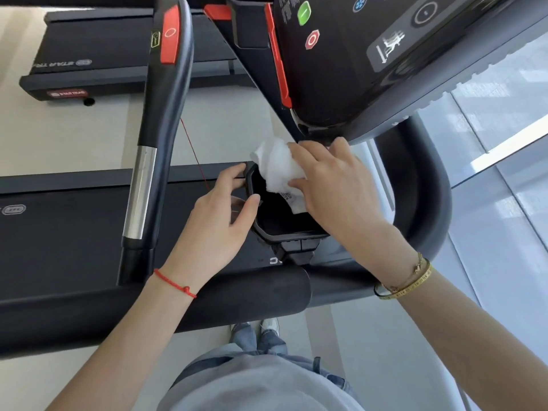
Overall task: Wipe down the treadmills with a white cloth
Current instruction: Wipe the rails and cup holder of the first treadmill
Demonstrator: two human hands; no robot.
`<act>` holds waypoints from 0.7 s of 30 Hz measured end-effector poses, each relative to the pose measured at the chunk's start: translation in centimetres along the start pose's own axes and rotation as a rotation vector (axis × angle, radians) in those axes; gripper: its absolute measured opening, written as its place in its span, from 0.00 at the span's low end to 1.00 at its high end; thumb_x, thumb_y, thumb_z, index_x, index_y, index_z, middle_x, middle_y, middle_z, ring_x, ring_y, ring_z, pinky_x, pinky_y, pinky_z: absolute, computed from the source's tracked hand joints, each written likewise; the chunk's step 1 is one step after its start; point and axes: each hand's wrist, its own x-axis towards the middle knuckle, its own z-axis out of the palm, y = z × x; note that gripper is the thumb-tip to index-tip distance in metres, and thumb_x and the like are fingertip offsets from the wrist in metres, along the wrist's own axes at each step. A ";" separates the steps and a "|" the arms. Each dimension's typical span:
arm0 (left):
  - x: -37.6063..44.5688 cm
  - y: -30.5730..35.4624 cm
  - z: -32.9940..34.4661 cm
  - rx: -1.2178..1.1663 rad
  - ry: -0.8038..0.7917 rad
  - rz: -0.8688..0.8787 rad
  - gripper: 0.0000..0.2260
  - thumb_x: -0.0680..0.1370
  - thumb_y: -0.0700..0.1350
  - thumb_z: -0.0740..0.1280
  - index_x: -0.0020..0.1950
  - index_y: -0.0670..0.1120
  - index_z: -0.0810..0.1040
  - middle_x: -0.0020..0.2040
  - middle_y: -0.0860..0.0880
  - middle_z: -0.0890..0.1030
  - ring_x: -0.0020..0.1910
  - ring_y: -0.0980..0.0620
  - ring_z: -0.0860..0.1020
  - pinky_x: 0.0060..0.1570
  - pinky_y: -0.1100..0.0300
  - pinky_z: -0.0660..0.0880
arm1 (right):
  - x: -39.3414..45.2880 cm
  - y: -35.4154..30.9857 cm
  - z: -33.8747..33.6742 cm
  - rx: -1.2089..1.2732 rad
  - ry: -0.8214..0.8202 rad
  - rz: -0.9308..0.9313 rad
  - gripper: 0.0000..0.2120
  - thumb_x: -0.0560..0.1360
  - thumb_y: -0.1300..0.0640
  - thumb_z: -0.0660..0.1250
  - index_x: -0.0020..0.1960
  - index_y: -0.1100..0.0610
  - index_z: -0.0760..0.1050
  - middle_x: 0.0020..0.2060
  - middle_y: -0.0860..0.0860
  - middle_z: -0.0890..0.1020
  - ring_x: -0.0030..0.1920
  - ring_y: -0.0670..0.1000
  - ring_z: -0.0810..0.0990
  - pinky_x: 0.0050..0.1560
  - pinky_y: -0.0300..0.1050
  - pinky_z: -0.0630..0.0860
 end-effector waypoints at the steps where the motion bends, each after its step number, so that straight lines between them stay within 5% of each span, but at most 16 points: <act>1: 0.0 0.0 -0.1 -0.003 0.007 -0.008 0.24 0.79 0.54 0.62 0.74 0.54 0.64 0.60 0.63 0.73 0.52 0.70 0.76 0.49 0.73 0.72 | 0.1 0.0 0.0 -0.009 -0.002 -0.004 0.22 0.80 0.48 0.62 0.72 0.53 0.66 0.63 0.48 0.76 0.53 0.55 0.70 0.50 0.47 0.73; 6: 0.1 0.2 -0.1 -0.001 0.033 -0.015 0.20 0.78 0.54 0.63 0.70 0.54 0.70 0.52 0.70 0.72 0.48 0.71 0.77 0.45 0.79 0.71 | 0.3 -0.2 0.3 -0.045 0.000 -0.040 0.23 0.81 0.46 0.58 0.73 0.53 0.63 0.63 0.48 0.74 0.52 0.53 0.70 0.46 0.44 0.72; 9: 0.2 0.2 -0.1 0.005 0.035 -0.019 0.19 0.77 0.56 0.63 0.68 0.53 0.71 0.52 0.67 0.75 0.49 0.69 0.77 0.46 0.76 0.72 | 0.9 -0.8 0.7 0.010 -0.024 -0.126 0.27 0.80 0.47 0.60 0.76 0.53 0.60 0.69 0.49 0.71 0.66 0.54 0.70 0.65 0.48 0.69; 11: 0.2 0.2 0.0 -0.002 0.034 -0.028 0.19 0.77 0.56 0.63 0.67 0.54 0.71 0.53 0.65 0.76 0.49 0.68 0.78 0.47 0.73 0.73 | 1.1 -0.9 0.9 0.057 -0.021 -0.136 0.27 0.80 0.48 0.61 0.77 0.52 0.60 0.69 0.47 0.71 0.70 0.52 0.68 0.70 0.45 0.64; 14: 0.1 0.1 -0.1 -0.010 0.047 -0.036 0.18 0.78 0.53 0.65 0.68 0.54 0.72 0.55 0.60 0.78 0.50 0.68 0.78 0.46 0.77 0.73 | 0.6 0.0 0.6 0.124 0.010 -0.094 0.26 0.79 0.48 0.63 0.75 0.50 0.63 0.68 0.46 0.73 0.67 0.48 0.71 0.61 0.40 0.67; 17: 0.2 0.2 -0.2 -0.027 0.044 -0.037 0.17 0.78 0.51 0.66 0.67 0.56 0.73 0.56 0.59 0.79 0.50 0.66 0.79 0.48 0.77 0.72 | -0.7 1.4 0.2 0.230 0.007 0.014 0.26 0.79 0.48 0.64 0.75 0.52 0.65 0.68 0.48 0.74 0.60 0.54 0.77 0.50 0.45 0.72; 21: 0.3 0.4 -0.2 -0.023 0.043 -0.033 0.16 0.79 0.50 0.66 0.66 0.55 0.73 0.55 0.59 0.79 0.49 0.64 0.79 0.49 0.76 0.73 | -2.5 1.9 -0.3 0.380 0.007 0.153 0.22 0.79 0.47 0.64 0.68 0.58 0.70 0.53 0.54 0.80 0.48 0.59 0.79 0.46 0.51 0.75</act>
